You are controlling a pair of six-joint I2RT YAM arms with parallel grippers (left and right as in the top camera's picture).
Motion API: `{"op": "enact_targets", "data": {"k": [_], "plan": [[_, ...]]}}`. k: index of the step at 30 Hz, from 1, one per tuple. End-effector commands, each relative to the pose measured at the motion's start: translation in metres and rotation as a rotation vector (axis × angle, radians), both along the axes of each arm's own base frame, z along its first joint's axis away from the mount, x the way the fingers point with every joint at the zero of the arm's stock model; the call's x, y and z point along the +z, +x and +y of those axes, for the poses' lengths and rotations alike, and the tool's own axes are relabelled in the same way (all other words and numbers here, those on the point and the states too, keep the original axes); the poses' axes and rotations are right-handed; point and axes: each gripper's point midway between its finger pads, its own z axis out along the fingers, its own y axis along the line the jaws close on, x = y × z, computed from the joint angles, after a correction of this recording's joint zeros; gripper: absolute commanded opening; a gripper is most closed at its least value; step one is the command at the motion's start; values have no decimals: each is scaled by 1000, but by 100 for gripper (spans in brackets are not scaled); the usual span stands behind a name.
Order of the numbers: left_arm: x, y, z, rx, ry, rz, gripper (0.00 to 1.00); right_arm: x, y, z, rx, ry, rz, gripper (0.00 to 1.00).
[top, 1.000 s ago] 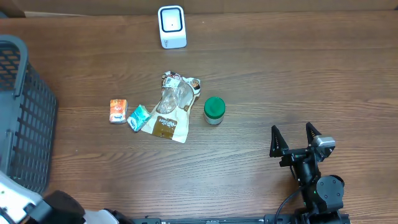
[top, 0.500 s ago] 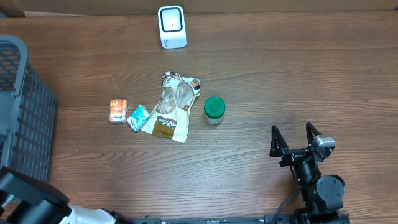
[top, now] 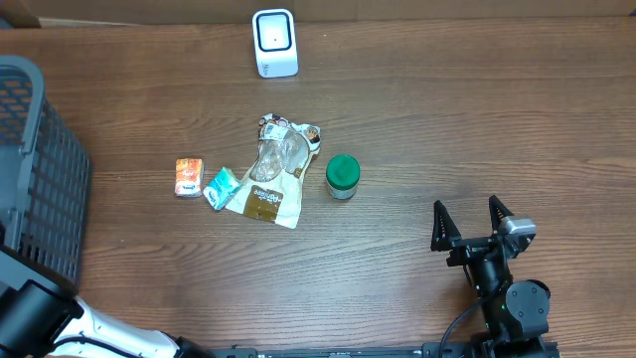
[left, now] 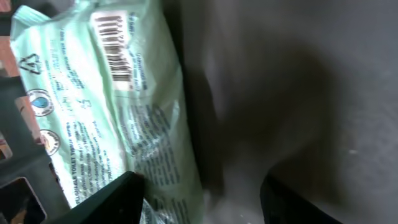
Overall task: Scan the item barcode
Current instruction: 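Return the left gripper to the basket and grasp the light-green wrapped pack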
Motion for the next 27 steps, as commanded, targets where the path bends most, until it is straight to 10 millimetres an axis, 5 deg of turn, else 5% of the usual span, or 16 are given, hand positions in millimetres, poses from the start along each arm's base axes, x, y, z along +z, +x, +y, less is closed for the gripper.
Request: {"op": "enact_targets", "data": {"k": [1,12,14,15,18,22,27], "plan": [[-9,-26,3,90,-8,50,63,-2,0,0,0,-4,-4,100],[-20,-40,-5,127,-32,66,54,-2,0,0,0,-4,-4,100],[-22,-39,-6,126,-31,62,34,-2,0,0,0,-4,-4,100],[-23,-37,-5,127,-32,50,7,-2,0,0,0,-4,-4,100],[-23,-30,-6,108,-36,34,4,-2,0,0,0,-4,-4,100],[-4,-5,-3,69,-30,-14,4,-2,0,0,0,-4,-3,100],[65,51,6,-3,51,-189,4,-2,0,0,0,-4,-4,100]]}}
